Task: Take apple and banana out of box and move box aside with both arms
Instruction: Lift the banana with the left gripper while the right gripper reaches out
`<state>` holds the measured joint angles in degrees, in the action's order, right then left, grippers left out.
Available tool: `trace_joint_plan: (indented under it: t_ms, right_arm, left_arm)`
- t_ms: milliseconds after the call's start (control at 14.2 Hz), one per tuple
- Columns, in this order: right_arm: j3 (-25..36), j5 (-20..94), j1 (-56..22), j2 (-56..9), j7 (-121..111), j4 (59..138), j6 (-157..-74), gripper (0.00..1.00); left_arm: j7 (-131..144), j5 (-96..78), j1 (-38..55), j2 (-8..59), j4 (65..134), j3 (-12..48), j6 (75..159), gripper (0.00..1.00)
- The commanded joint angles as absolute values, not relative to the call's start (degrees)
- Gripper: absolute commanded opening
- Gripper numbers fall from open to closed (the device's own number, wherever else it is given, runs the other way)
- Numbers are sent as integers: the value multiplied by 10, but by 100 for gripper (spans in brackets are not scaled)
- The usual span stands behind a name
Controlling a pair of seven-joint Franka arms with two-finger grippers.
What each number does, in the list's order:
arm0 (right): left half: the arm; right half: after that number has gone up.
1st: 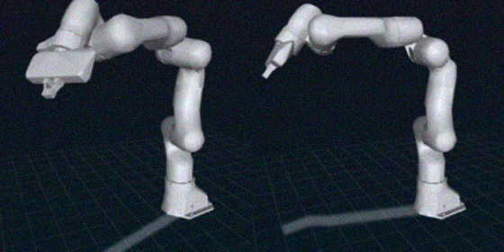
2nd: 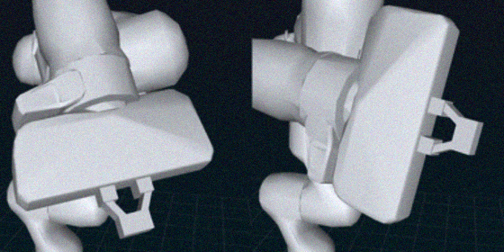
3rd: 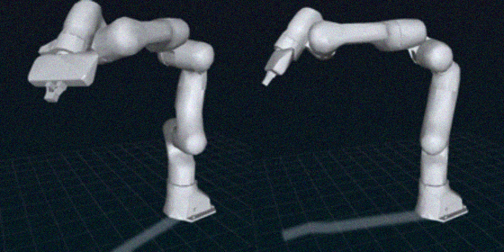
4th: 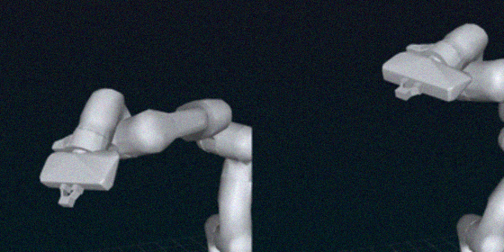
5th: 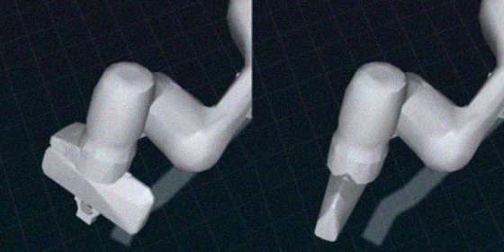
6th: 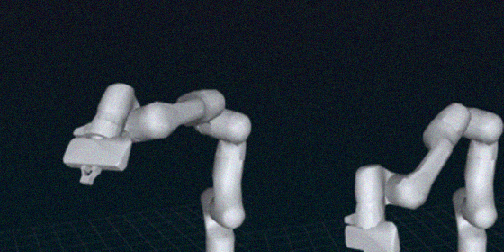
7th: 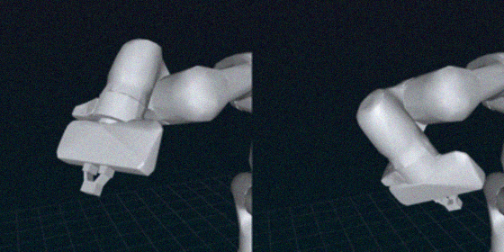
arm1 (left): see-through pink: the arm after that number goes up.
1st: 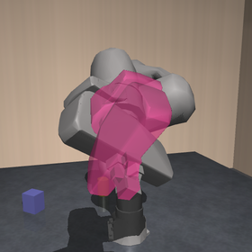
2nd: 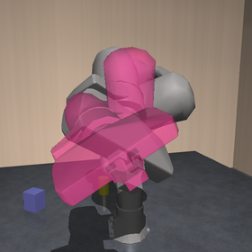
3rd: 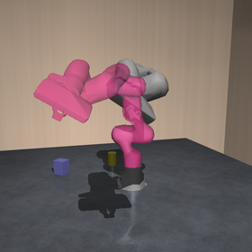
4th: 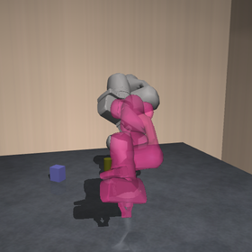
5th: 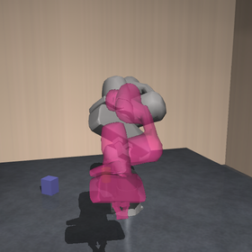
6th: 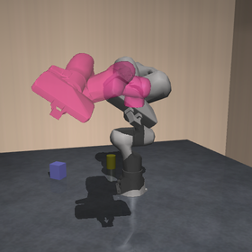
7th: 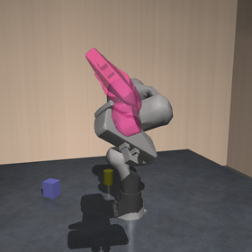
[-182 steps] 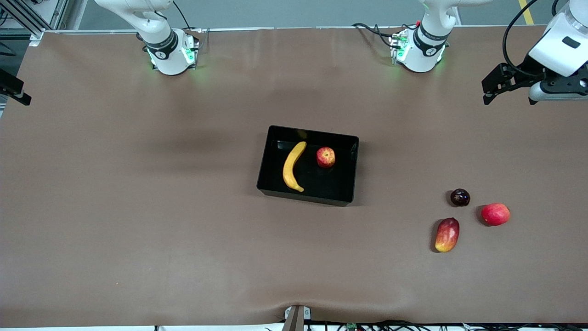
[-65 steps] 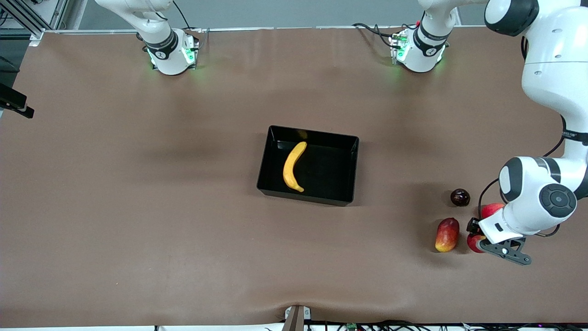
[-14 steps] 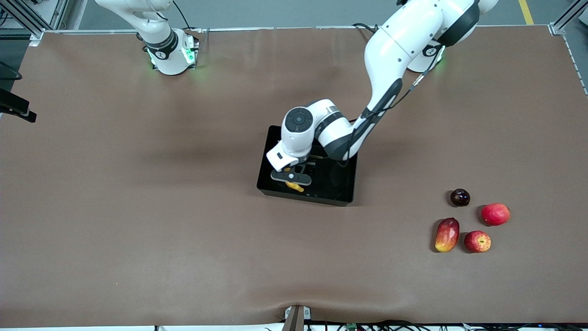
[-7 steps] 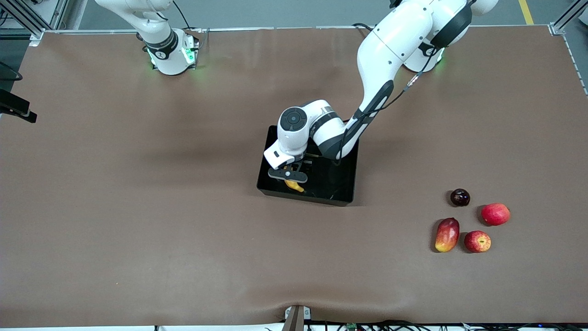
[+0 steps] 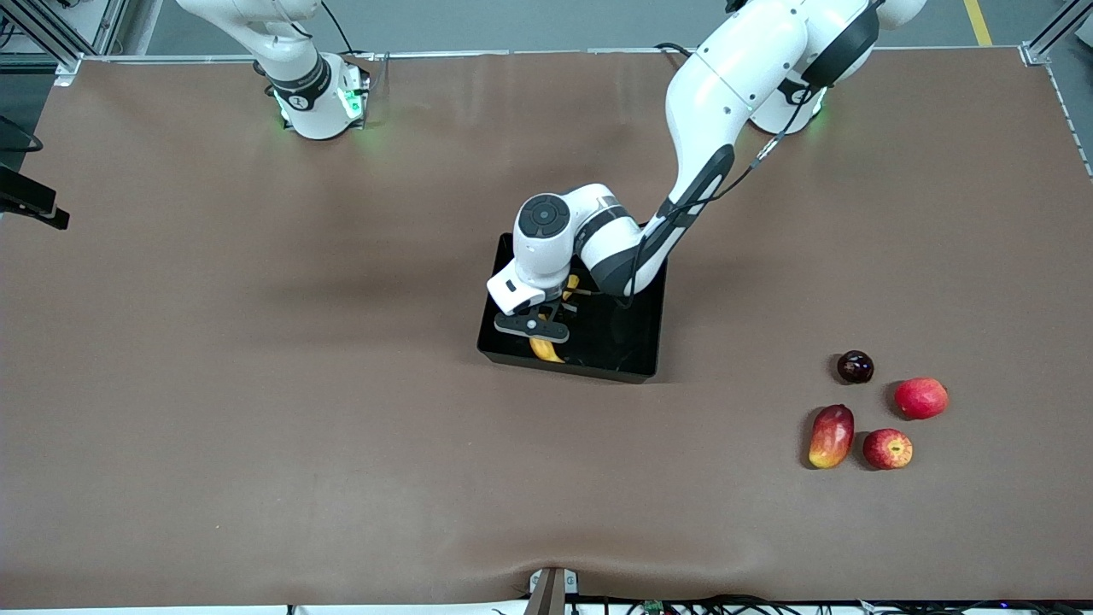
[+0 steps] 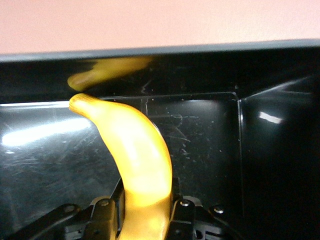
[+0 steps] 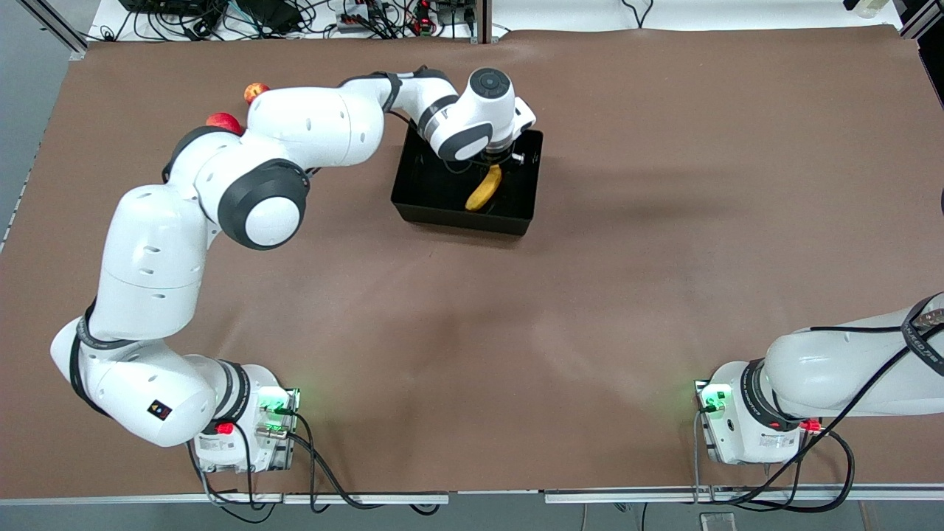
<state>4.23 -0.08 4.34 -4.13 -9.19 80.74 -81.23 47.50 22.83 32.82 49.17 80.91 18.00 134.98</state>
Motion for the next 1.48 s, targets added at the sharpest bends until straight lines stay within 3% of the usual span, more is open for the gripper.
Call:
trace_joint_plan:
  t_ms: [0,353,636,989,1130,1413]
  right_arm:
    - [34,6,51,-45,-97,802,-813,100]
    - [32,1,30,-74,-98,802,-836,100]
    - [32,8,25,-134,-98,802,-836,100]
    - [31,38,21,-147,-97,806,-836,100]
    - [32,101,20,-147,-93,807,-835,100]
    - [32,119,-2,-147,-89,810,-834,100]
  left_arm:
    - [476,243,329,455,817,174,1330,0]
    - [469,242,323,419,816,174,1292,0]
    - [438,232,301,374,816,178,1251,0]
    - [302,152,217,309,819,181,1181,0]
    - [260,150,182,300,822,181,1156,0]
    - [185,153,114,301,850,180,1145,0]
